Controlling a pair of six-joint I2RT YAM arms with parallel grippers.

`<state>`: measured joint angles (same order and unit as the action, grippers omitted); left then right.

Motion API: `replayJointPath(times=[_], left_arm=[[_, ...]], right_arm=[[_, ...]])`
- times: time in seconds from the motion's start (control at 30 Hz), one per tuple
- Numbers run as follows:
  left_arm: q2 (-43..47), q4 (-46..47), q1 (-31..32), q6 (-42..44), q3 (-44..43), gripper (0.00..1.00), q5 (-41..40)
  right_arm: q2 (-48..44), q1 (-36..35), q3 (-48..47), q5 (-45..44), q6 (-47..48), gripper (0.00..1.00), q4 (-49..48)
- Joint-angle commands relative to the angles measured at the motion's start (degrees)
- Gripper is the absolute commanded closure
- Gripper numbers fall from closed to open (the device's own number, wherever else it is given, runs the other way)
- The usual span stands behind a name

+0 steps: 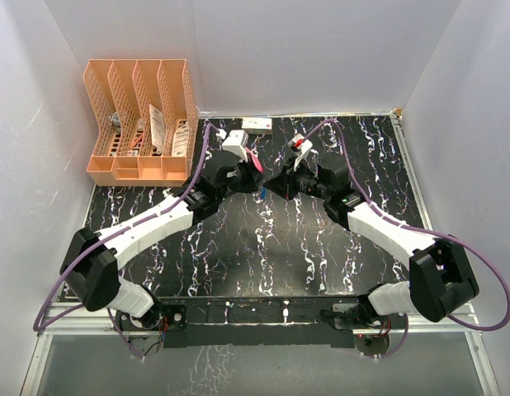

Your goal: Put the keys on the keyring

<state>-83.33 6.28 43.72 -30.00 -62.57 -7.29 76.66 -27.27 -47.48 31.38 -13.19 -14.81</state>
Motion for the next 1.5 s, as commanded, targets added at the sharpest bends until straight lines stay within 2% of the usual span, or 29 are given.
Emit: replayJointPath(times=[0.0,0.63,1.03,1.47], left_arm=[[4.13,-0.63,0.37,0.64,0.59,1.0,0.61],[4.71,-0.6,0.4,0.73,0.7,1.0,1.58],[4.67,-3.91,0.4,0.82,0.98,1.0,4.45],[4.1,-8.33,0.39,3.87,-4.85,1.0,3.33]], right_arm=[[-0.29,0.2,-2.87,-0.83,0.67,1.0,-2.33],[-0.12,0.2,-2.58,-2.0,0.93,1.0,-1.83],[0.27,0.22,-2.64,-5.28,5.95,1.0,-0.37],[1.33,0.28,-1.1,-3.8,5.07,1.0,-4.41]])
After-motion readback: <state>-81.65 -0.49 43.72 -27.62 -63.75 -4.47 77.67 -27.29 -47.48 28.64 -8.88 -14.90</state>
